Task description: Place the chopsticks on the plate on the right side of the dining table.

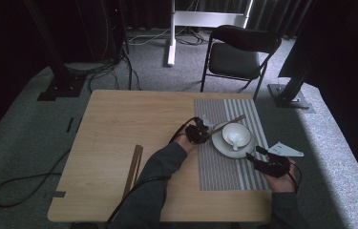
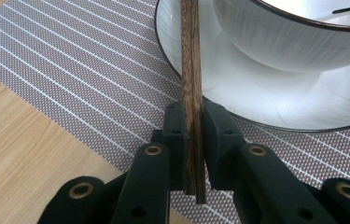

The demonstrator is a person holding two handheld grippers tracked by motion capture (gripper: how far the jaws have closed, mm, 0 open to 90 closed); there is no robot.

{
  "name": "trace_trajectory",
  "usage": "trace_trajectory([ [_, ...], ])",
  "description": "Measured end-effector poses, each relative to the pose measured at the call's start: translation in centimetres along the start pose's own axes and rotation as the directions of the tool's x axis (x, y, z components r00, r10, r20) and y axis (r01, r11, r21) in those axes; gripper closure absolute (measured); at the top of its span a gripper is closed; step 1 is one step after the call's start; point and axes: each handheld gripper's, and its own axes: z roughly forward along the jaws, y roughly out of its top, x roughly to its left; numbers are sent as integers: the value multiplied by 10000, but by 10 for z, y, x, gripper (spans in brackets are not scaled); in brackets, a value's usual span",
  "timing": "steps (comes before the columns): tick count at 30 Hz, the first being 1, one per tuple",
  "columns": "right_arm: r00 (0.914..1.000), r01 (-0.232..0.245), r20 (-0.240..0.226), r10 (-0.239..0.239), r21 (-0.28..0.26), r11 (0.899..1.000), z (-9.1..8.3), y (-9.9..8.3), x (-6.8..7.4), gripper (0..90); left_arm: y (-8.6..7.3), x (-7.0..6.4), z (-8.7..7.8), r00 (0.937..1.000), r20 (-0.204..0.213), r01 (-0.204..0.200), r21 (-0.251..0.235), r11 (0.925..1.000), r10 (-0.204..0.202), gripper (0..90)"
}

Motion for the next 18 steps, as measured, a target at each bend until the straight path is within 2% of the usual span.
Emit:
trace_trajectory([
  [5,9981,-81,602,91,-173,9998,3,9,-16,457,2,2,1,9998,89,-160,-45,9999,160,797],
  [8,9946,-294,987,314,-223,9993,7,13,-27,459,3,3,2,9996,124,-246,-87,9997,247,797],
  [13,9882,-697,1345,734,-321,9971,20,17,-47,468,6,3,2,9992,175,-360,-114,9993,362,797],
  [18,9840,-849,1558,868,-188,9962,37,23,-57,468,7,3,4,9985,218,-496,-65,9987,497,797],
])
